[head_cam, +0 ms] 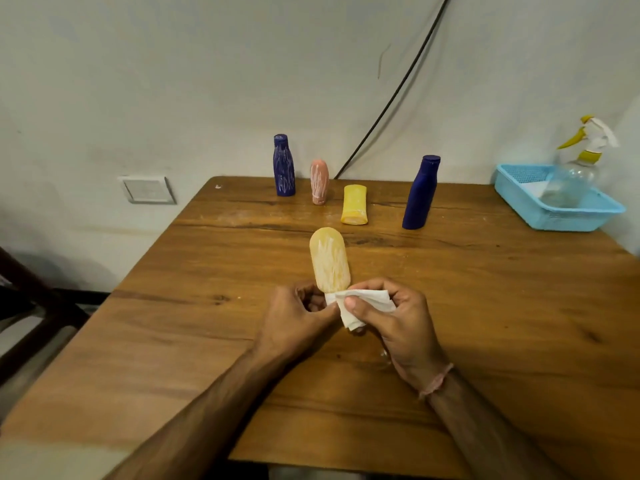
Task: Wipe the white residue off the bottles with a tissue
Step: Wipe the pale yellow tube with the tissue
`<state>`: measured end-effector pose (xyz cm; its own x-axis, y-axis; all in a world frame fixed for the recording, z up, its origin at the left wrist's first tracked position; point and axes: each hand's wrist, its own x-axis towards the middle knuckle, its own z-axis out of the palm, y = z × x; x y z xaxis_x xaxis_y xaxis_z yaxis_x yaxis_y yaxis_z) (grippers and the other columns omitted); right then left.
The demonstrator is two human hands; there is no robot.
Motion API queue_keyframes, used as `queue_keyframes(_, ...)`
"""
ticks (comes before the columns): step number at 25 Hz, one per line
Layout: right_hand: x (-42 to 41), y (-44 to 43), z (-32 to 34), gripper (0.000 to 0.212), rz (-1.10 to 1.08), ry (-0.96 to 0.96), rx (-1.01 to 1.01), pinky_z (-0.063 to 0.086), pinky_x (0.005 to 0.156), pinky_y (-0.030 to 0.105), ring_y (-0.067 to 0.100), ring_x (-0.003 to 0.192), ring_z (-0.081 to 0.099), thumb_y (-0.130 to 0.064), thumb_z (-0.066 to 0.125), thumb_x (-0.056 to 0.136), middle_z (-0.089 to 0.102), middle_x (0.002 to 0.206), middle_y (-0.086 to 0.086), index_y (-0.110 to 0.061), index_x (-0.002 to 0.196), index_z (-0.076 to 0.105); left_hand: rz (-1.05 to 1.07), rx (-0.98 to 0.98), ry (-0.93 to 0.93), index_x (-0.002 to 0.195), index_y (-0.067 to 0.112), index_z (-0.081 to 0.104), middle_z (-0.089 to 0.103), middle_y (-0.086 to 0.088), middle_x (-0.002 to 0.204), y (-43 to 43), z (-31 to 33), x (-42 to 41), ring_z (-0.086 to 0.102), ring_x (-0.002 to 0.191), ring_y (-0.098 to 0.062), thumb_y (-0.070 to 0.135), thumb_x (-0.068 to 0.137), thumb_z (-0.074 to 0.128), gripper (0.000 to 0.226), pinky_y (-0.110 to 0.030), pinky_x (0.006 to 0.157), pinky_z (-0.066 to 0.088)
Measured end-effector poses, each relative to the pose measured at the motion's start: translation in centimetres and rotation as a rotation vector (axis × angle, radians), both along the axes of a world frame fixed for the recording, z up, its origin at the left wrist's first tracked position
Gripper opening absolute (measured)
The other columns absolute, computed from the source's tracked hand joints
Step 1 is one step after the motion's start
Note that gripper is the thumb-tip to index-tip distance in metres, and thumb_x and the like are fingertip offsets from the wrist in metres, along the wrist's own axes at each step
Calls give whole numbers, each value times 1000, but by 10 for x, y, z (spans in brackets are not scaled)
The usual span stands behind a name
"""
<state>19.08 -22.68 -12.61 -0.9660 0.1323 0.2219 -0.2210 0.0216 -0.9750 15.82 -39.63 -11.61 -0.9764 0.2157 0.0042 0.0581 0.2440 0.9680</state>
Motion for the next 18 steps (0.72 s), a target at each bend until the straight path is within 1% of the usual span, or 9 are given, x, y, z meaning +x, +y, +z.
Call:
queue_keyframes(1,0,-1,1,16,-17,-4,11,62,67,48,29,85,74,-9,80,82,76,93,12,-6,97,75,9,-22,25,90,19,79,77,1,76,0,0,0,73,69,-22,34,81,84,19,-44,60,58)
queue_keyframes(3,-1,-2,0,17,-56,-28,19,59,63,48,28,78,73,-8,81,81,75,91,13,-5,96,74,8,-77,61,84,19,78,75,4,69,-1,-3,0,66,59,-10,41,77,84,24,-36,52,52)
queue_keyframes(5,-2,-4,-3,16,-110,-25,49,58,58,42,27,75,72,-10,82,81,75,89,11,-7,94,73,3,-107,74,81,19,78,74,5,67,-1,-6,0,61,55,-5,46,74,85,29,-31,50,48)
queue_keyframes(7,-2,-4,-4,14,-164,9,78,58,56,37,27,77,73,-9,82,81,75,89,8,-9,91,73,27,-94,80,78,17,77,72,5,64,-1,-7,0,58,52,-1,43,73,86,28,-26,48,45)
queue_keyframes(10,-2,-7,-3,14,-117,76,188,61,65,38,22,81,73,-6,84,79,75,86,4,-7,88,74,41,-142,125,73,18,75,71,7,61,0,-7,0,53,48,2,37,74,85,21,-22,46,43)
queue_keyframes(12,-2,-10,-3,14,-121,116,265,61,68,34,18,80,72,-5,85,77,74,83,1,-6,85,73,51,-182,160,69,19,73,68,9,58,0,-7,1,50,45,4,36,74,85,21,-18,44,39)
queue_keyframes(14,-3,-10,-5,14,-192,100,189,61,67,36,18,78,73,-5,84,78,74,82,2,-6,84,72,75,-163,149,69,19,73,69,8,59,0,-7,2,53,47,3,36,73,86,21,-18,44,40)
queue_keyframes(16,-3,-8,-6,13,-220,78,95,62,68,42,23,80,74,-4,84,78,75,83,6,-6,84,72,89,-144,133,70,18,74,71,6,60,-1,-7,3,57,48,-1,36,73,86,22,-19,44,42)
queue_keyframes(18,-1,-8,-7,14,-193,113,169,63,70,41,21,83,73,-5,85,77,75,85,5,-6,84,72,68,-165,140,73,19,75,72,8,61,-1,-7,4,59,48,1,35,74,86,20,-18,44,43)
